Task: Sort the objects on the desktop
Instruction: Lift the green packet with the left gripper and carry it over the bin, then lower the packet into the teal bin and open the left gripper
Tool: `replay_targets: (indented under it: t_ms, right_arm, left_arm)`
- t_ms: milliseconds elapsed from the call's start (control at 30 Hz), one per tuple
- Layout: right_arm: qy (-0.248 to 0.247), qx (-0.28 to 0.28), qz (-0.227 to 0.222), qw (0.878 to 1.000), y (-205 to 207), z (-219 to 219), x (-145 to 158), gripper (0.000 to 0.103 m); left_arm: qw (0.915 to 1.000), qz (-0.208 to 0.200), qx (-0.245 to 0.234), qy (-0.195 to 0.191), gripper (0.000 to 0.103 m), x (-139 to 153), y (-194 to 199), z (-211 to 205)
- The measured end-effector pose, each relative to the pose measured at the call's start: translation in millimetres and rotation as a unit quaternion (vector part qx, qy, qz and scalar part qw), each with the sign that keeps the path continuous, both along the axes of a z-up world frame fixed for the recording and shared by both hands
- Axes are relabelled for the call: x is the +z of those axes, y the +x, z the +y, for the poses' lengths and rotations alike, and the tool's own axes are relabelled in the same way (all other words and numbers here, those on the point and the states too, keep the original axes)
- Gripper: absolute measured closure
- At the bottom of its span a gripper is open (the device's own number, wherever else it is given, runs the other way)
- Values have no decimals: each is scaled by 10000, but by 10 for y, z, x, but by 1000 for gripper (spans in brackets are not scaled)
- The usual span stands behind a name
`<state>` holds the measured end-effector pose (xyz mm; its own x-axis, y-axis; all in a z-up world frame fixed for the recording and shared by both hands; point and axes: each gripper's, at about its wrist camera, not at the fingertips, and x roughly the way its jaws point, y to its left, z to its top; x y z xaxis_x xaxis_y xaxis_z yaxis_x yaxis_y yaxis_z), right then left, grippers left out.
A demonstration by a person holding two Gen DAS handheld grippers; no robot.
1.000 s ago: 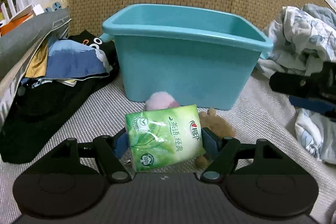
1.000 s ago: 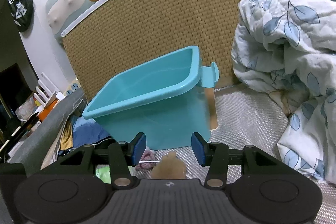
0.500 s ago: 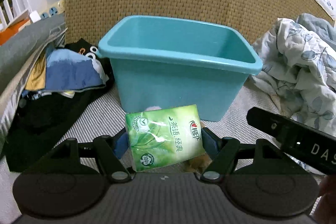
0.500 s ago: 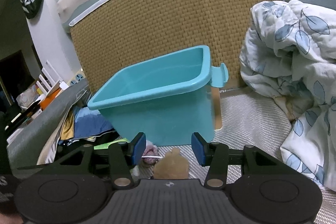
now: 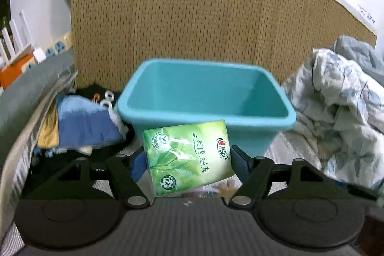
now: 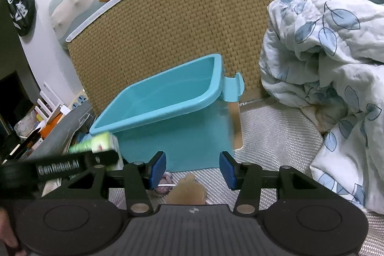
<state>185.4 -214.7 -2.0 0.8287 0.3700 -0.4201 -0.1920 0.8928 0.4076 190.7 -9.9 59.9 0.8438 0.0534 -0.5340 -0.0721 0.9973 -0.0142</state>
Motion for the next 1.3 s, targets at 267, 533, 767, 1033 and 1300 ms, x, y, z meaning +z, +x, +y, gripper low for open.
replay_targets:
  t_ms: [267, 533, 767, 1033, 1300]
  right_arm:
    - [27, 30, 14, 10000, 11, 1, 1, 50]
    - [344, -90, 134, 9993, 65, -36, -23, 50]
    - [350, 43, 107, 9993, 86, 71, 6, 50]
    - [321, 0, 97, 9994, 85, 59, 29, 50]
    - [244, -38, 135, 9996, 97, 46, 31, 50]
  left_arm:
    - [9986, -531, 37, -32, 29, 294, 167, 80]
    - [9974, -722, 72, 24, 29, 365, 431, 105]
    - [9980, -631, -57, -54, 29, 342, 644, 87]
    - [9990, -339, 91, -259, 29, 207, 944, 141]
    - [9999, 128, -16, -43, 29, 35, 1238, 146]
